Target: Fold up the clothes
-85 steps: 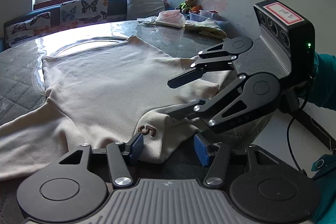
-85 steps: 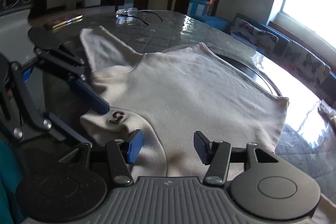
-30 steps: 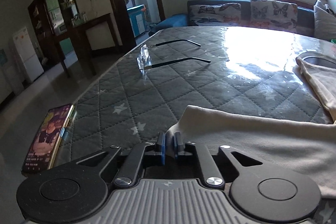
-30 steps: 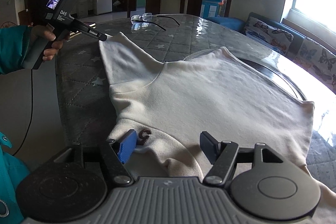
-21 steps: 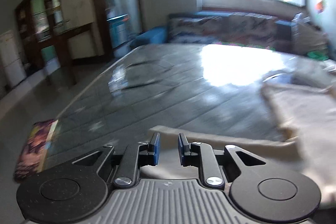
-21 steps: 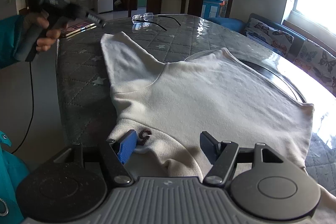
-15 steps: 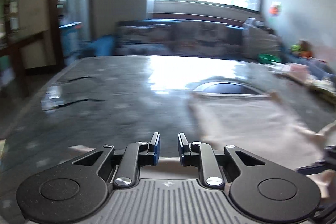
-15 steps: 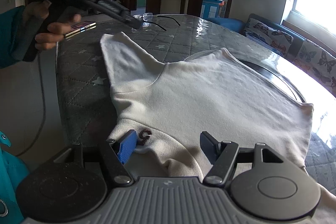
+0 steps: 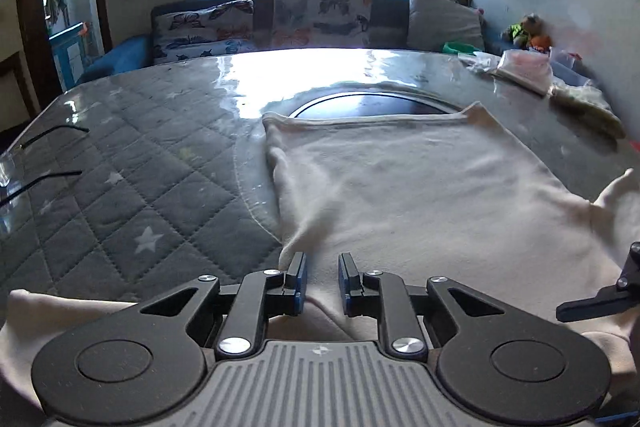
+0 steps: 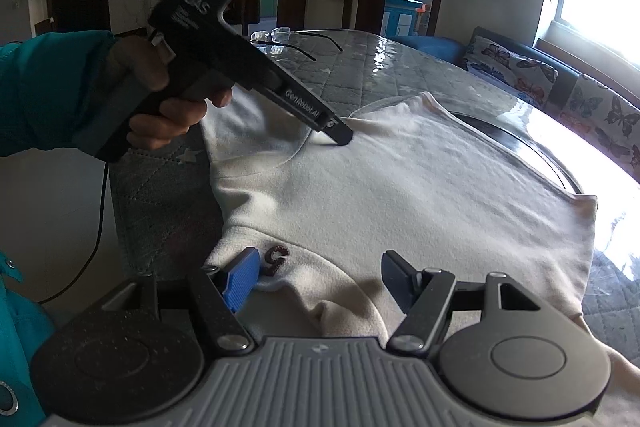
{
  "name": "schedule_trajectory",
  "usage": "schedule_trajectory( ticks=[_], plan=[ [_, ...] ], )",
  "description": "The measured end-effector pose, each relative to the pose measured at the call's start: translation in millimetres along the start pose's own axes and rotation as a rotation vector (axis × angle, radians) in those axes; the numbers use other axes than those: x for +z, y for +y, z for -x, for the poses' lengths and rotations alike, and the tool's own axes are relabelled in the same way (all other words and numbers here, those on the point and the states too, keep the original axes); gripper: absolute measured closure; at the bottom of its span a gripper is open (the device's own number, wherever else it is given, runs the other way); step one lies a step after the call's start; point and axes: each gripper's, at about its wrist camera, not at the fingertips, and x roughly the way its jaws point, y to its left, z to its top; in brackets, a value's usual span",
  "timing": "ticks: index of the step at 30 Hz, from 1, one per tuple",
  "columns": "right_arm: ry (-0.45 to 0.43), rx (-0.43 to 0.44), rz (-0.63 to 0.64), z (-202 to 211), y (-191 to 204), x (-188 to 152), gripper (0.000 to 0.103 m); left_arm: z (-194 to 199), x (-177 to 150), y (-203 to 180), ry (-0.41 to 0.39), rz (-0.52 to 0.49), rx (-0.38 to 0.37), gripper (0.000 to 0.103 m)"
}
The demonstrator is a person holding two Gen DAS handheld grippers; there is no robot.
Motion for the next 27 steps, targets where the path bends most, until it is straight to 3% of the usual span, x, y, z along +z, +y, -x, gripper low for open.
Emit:
schedule_trajectory(
  ticks=[6, 12, 21, 27],
  plan=[
    [-0.003, 0.005, -0.008, -2, -1, -1, 0.032, 3, 12, -5, -0.021, -0.013, -0.028, 0.078],
    [-0.004, 0.007, -0.012, -2, -2, -1, 0.031, -16, 16, 2, 0.02, 0.001, -0.008, 0.079],
    [-0.004, 0.016, -0.019, -3, -3, -1, 0.03, -28, 36, -5, 0.015, -0.011, -0.05, 0.074],
    [-0.005, 0.017, -0.023, -3, -4, -2, 0.03, -48, 46, 6, 0.04, 0.017, -0.013, 0.074]
  ],
)
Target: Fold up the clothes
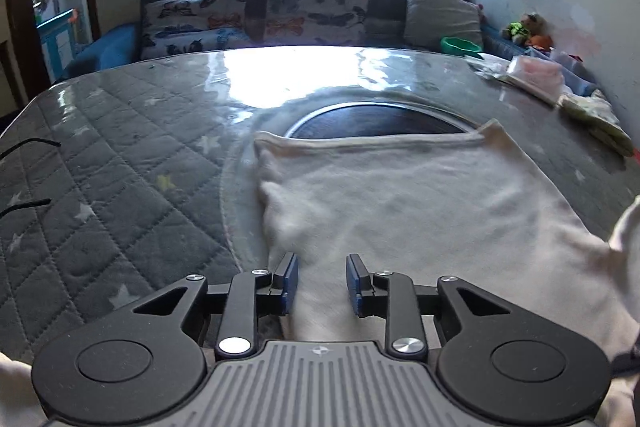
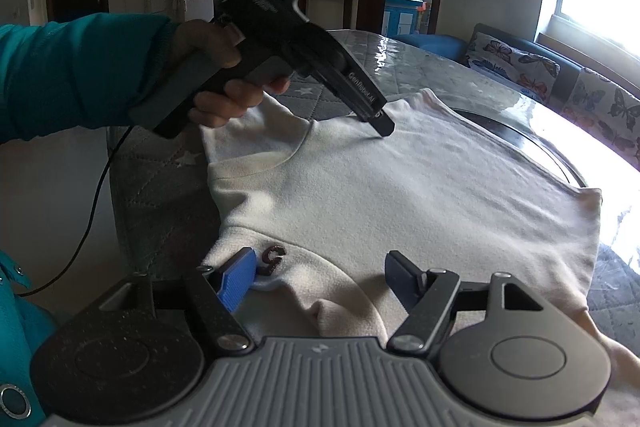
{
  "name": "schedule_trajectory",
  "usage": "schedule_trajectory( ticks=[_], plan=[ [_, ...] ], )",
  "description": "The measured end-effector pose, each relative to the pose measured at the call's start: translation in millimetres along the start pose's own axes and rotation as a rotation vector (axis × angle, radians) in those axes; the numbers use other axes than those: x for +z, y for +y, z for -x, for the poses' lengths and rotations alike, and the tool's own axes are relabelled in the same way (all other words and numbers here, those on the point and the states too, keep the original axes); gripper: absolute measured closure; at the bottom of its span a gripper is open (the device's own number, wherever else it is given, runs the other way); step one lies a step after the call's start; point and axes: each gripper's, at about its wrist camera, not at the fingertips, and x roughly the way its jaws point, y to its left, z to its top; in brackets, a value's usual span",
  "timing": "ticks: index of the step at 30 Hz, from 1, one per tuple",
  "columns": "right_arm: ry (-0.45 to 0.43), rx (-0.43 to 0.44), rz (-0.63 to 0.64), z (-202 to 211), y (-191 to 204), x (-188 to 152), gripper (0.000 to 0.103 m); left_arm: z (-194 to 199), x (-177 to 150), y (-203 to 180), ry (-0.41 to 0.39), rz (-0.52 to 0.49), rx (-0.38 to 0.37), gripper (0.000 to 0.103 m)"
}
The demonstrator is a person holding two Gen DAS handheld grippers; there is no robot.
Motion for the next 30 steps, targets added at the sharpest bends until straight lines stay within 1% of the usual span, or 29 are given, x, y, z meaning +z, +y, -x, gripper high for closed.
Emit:
schedule_trajectory(
  ticks=[2, 6, 9, 13, 20, 22, 23, 26, 30],
  plan=[
    [0.0, 0.004, -0.002, -1, -1, 0, 0.03, -3, 6, 2, -0.001, 0.006, -0.001, 0.073],
    [-0.001, 0.011, -0.009, -1, -2, -1, 0.029, -13, 19, 0, -0.004, 0.014, -0.008, 0.068],
    [-0.003, 0.013, -0.013, -2, -3, -1, 0.028, -29, 27, 2, 0.015, 0.026, -0.003, 0.067],
    [-0.003, 0.016, -0.019, -2, -4, -1, 0.028, -39, 39, 9, 0.011, 0.047, 0.009, 0.067],
    [-0.004, 0.023, -0.035, -3, -6, -2, 0.025, -55, 55, 20, -0.017, 0.093, 0.023, 0.057],
    [-0.004, 0.022, -0.036, -4, -6, -2, 0.025, -59, 60, 23, -0.024, 0.111, 0.037, 0.056],
    [-0.003, 0.021, -0.036, -3, -6, -2, 0.025, -60, 61, 24, -0.025, 0.121, 0.048, 0.055],
    [-0.002, 0.016, -0.036, -3, -4, -2, 0.025, -56, 60, 33, -0.02, 0.146, 0.077, 0.055],
    [0.0, 0.009, -0.04, -3, -3, -1, 0.025, -31, 52, 41, -0.035, 0.128, 0.116, 0.054]
  ],
)
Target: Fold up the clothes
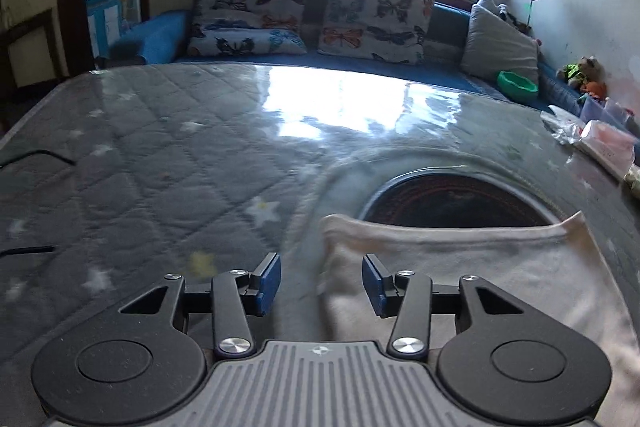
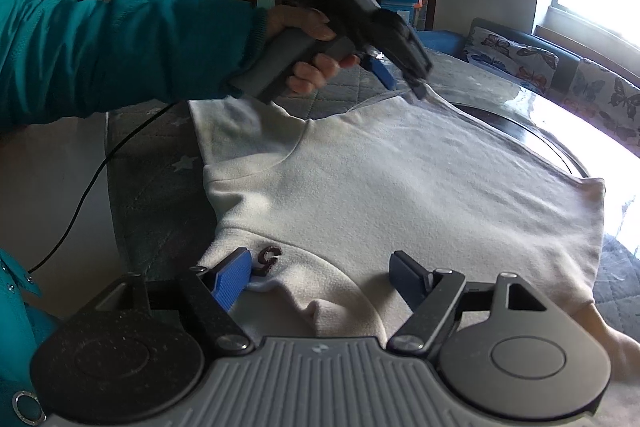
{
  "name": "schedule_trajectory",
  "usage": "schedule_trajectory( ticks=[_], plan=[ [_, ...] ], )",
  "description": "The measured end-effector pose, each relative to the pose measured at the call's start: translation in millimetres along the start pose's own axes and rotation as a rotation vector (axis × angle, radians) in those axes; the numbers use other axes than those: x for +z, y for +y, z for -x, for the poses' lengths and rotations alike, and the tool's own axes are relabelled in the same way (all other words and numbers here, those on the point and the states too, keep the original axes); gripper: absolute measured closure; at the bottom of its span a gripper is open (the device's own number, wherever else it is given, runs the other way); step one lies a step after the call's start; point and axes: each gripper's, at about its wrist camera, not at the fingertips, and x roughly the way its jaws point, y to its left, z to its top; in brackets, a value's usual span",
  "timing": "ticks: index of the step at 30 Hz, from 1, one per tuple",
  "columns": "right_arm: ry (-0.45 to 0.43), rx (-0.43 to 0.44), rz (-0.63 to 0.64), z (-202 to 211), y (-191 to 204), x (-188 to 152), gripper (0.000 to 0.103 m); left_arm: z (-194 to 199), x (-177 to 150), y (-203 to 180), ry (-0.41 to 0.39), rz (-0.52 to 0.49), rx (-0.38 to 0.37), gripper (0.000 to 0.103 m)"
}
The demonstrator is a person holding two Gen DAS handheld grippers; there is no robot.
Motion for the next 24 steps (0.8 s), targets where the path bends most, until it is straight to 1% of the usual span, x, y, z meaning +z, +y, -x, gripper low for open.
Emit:
schedule_trajectory(
  ticks=[4, 6, 10, 14, 16, 18, 21, 23, 24],
  plan=[
    [0.007, -0.013, -0.01, 0, 1, 2, 0.025, 39, -13, 18, -0.03, -0.013, 0.035, 0.05],
    [0.003, -0.023, -0.008, 3, 3, 4, 0.025, 60, -22, 29, -0.046, -0.004, 0.058, 0.043],
    [-0.015, -0.035, -0.003, 7, 7, 9, 0.026, 101, -47, 53, -0.077, 0.035, 0.117, 0.034],
    [-0.03, -0.038, 0.014, 10, 13, 16, 0.026, 136, -80, 75, -0.112, 0.072, 0.21, 0.026],
    [-0.035, -0.043, 0.025, 9, 15, 20, 0.026, 148, -95, 85, -0.114, 0.098, 0.254, 0.026],
    [-0.037, -0.054, 0.026, 8, 17, 23, 0.026, 157, -109, 93, -0.11, 0.136, 0.281, 0.022],
    [-0.023, -0.072, 0.005, 3, 17, 26, 0.026, 163, -121, 102, -0.086, 0.198, 0.292, 0.017],
    [-0.009, -0.09, -0.007, -1, 16, 26, 0.027, 164, -124, 99, -0.068, 0.211, 0.302, 0.015],
    [-0.01, -0.101, -0.018, -1, 14, 26, 0.027, 164, -125, 96, -0.066, 0.215, 0.305, 0.013]
  ],
)
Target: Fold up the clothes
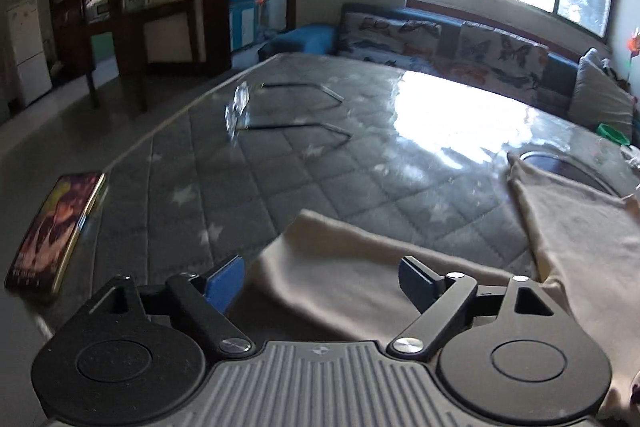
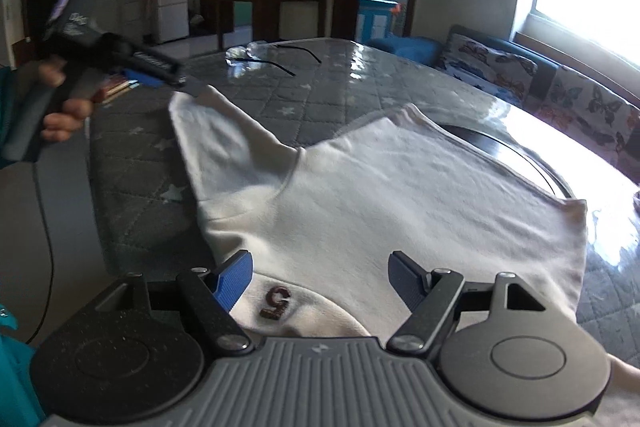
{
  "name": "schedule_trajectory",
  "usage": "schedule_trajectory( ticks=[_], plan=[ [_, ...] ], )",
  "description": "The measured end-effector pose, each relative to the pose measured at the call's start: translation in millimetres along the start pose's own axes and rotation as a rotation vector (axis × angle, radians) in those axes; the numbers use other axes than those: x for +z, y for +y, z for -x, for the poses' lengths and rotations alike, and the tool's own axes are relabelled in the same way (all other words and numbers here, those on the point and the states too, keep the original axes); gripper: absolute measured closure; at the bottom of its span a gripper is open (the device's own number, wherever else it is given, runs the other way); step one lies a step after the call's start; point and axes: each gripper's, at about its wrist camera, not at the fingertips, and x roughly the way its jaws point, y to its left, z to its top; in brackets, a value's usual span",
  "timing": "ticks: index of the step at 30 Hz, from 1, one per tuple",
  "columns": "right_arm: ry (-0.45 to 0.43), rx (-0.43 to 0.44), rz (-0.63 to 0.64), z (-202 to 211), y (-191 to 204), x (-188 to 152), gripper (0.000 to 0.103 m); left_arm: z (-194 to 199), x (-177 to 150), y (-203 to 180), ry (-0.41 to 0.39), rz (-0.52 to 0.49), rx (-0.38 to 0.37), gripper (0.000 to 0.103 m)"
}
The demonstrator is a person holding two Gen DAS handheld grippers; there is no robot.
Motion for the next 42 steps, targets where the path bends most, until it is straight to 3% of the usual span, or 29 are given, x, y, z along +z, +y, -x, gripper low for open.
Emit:
schedule_trajectory(
  ticks=[2, 8, 16, 28, 42],
  plan=[
    [-0.003, -0.025, -0.027, 1, -3, -1, 0.026, 2, -2, -7, 0.002, 0.006, 0.004, 0.005],
    [0.022, -0.09, -0.128, 1, -17, -7, 0.026, 8, -6, -31, 0.006, -0.005, -0.002, 0.0],
    [0.058, -0.09, -0.192, -5, -23, -18, 0.025, -1, -9, -57, 0.077, -0.02, 0.0, 0.0],
    [0.062, -0.097, -0.196, -6, -20, -18, 0.021, -17, -25, -61, 0.166, -0.009, 0.006, 0.0],
    [0.071, -0.103, -0.197, -7, -18, -16, 0.019, -18, -26, -65, 0.168, -0.016, 0.023, 0.0]
  ],
)
